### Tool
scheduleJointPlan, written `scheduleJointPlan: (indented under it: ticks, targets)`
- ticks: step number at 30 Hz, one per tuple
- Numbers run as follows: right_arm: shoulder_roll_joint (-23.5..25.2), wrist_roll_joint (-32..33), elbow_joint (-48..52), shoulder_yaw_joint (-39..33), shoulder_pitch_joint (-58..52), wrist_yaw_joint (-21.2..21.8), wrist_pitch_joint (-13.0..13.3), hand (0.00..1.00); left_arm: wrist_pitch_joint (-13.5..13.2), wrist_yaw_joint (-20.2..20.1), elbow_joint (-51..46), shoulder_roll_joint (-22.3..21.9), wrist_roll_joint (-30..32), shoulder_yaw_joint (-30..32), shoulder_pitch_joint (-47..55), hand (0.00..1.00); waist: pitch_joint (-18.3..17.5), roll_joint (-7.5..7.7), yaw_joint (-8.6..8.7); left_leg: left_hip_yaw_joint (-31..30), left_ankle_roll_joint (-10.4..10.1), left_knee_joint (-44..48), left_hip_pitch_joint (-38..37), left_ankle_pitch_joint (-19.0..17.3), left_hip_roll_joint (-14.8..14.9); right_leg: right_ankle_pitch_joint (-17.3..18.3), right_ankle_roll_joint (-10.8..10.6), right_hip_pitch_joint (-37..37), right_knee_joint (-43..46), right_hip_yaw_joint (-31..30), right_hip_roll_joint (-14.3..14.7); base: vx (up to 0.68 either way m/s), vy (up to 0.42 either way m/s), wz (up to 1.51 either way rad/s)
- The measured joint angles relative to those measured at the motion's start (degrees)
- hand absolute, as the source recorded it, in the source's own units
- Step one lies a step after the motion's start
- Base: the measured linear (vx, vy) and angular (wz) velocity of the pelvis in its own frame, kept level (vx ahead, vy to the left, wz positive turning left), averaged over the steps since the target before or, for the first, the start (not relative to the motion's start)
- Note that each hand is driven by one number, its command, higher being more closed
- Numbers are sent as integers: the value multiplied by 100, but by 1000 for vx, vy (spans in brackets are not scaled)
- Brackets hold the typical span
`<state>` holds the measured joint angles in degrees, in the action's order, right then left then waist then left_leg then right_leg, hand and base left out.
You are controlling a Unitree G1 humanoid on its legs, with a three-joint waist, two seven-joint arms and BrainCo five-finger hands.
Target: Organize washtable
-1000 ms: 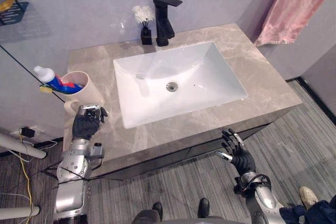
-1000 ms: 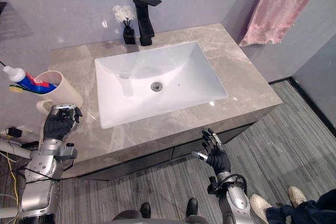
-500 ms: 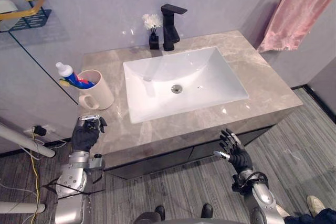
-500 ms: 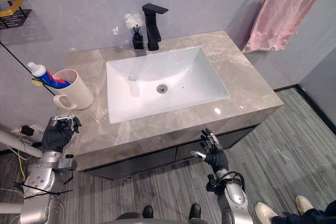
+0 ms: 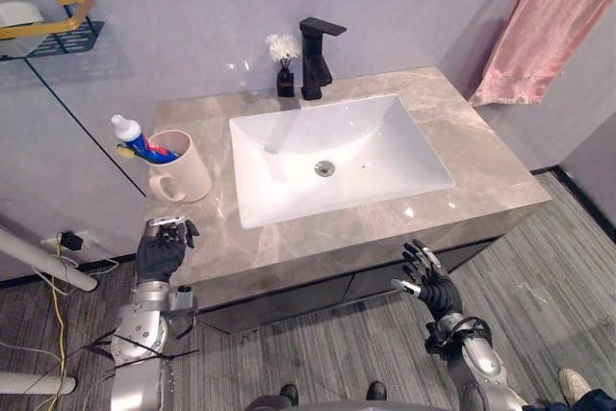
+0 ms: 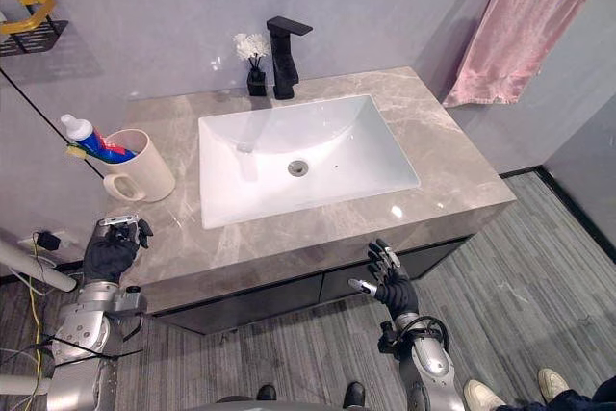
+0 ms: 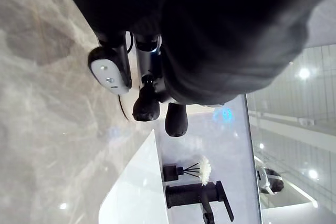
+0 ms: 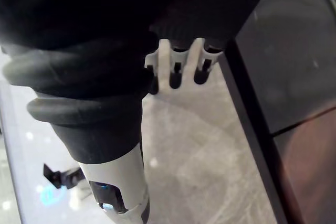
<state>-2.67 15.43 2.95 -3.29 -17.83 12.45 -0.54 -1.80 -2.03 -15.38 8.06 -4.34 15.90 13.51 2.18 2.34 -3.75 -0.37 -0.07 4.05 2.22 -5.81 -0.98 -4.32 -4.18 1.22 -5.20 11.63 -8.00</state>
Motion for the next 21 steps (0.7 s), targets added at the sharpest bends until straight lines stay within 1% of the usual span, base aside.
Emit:
scheduleJointPlan:
  ticks: [6, 9, 15, 21]
  targets:
    - [-1, -28, 1, -20, 21, -29, 0, 0, 110, 221, 311, -1, 178, 35, -325, 100, 8, 42, 8, 117, 3, -17, 34, -7, 12, -2, -2, 64, 3, -108, 11, -6, 1, -10]
    - [1, -30, 3, -21, 45, -69, 0, 0, 155, 328, 495, -1, 248, 191, -486, 100, 26, 78, 8, 208, 13, -14, 62, -23, 21, -12, -14, 133, 6, -214, 18, -15, 0, -15]
    - [5, -31, 50, -78, 50, -131, 0, 0, 155, 519, 591, 3, 294, 491, -673, 100, 125, 173, 4, 273, 21, 4, 105, -67, 27, -15, -14, 207, 15, -275, 23, -11, -1, -5]
    - [11, -31, 85, -92, 88, -146, 0, 0, 156, 679, 618, 7, 407, 719, -856, 100, 268, 176, -19, 365, 41, 97, 108, -179, 48, -16, -15, 210, 16, -381, 32, -14, 0, -8]
